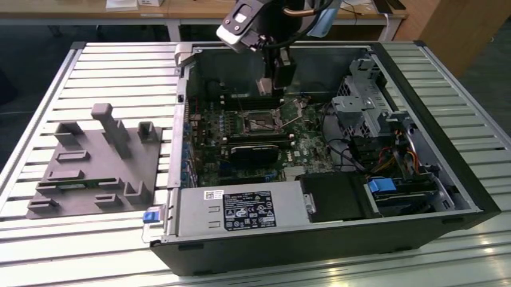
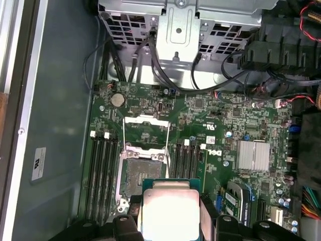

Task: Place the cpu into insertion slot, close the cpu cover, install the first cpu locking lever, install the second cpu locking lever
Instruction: 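Place the cpu into insertion slot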

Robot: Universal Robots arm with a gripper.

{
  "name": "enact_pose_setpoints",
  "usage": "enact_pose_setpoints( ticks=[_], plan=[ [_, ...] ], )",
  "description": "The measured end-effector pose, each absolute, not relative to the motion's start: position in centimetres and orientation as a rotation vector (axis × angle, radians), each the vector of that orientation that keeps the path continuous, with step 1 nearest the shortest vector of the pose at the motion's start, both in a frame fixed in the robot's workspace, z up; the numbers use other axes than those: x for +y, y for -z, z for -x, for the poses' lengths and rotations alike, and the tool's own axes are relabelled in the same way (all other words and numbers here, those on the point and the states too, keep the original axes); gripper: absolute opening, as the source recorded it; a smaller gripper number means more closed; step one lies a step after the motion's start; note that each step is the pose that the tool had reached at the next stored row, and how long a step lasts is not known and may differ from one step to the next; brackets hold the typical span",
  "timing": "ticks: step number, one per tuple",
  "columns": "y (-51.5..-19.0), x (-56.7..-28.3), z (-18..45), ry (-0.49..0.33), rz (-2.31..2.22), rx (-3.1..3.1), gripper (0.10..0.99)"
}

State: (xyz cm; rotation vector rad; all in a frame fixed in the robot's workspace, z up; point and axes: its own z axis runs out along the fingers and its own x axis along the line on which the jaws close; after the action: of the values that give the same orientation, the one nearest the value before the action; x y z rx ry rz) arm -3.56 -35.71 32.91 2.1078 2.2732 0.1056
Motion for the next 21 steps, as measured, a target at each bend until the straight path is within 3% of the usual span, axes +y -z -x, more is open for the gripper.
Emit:
enact_pose_setpoints(
  ticks=[21],
  plan=[
    [-32.01, -35.52, 3.57, -0.104, -2.149, 2.232, 0.541]
  ],
)
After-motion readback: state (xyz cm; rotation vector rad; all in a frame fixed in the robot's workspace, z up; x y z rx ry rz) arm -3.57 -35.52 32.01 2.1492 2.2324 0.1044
